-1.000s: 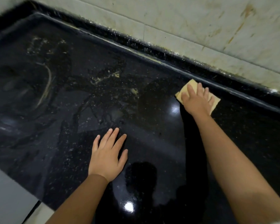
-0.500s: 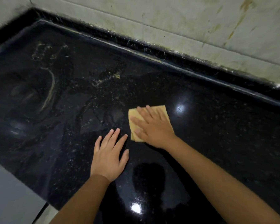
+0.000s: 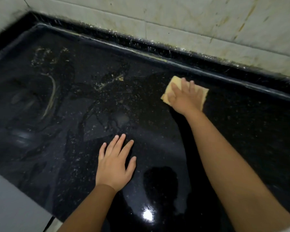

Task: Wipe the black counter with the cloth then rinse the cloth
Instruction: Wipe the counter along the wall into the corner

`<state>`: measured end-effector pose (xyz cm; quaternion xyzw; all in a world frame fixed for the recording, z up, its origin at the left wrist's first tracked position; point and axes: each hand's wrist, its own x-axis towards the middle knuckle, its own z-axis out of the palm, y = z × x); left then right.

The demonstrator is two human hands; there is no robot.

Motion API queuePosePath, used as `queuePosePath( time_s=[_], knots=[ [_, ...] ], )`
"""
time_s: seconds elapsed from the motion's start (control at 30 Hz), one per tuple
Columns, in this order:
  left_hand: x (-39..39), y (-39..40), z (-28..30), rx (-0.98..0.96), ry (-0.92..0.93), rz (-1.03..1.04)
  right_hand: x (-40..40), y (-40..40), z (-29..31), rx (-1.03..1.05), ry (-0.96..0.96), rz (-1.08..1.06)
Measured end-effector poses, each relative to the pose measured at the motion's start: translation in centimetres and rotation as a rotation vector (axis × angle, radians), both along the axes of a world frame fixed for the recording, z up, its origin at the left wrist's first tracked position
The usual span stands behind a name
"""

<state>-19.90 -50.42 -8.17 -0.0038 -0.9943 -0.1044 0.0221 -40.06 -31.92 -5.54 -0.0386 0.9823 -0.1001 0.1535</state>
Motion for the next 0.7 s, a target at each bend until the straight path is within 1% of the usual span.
queuePosePath(
  time_s=[0.07,0.13,0.2,0.27,0.33,0.4,0.5,0.6,0.67,0.7],
  knots=[
    [0.0,0.0,0.0,0.006,0.005,0.0,2.1,-2.0,0.0,-0.022,-0.006,0.135],
    [0.0,0.0,0.0,0.012,0.003,0.002,5.8,-2.3,-0.2,-0.04,-0.005,0.284],
    [0.0,0.0,0.1,0.005,-0.008,0.003,9.9,-0.4,-0.1,-0.039,-0.008,0.422],
    [0.0,0.1,0.1,0.002,-0.02,0.011,12.7,3.0,0.4,-0.016,-0.07,0.467],
    [0.0,0.0,0.1,0.015,-0.035,0.027,13.2,7.1,0.7,0.026,-0.114,0.359],
    [0.1,0.1,0.1,0.014,-0.049,0.037,12.1,10.8,0.9,0.062,-0.118,0.172],
    [0.2,0.3,0.1,0.006,-0.046,0.033,8.4,13.5,0.7,0.067,-0.039,-0.093],
    [0.1,0.3,0.0,0.007,-0.036,0.037,4.5,12.3,0.5,0.018,-0.008,-0.276],
    [0.1,0.2,0.0,0.006,-0.022,0.033,2.6,9.8,0.4,-0.019,0.008,-0.313],
    [0.0,0.2,0.1,0.003,-0.015,0.027,1.9,8.3,0.2,-0.019,0.021,-0.294]
  ],
)
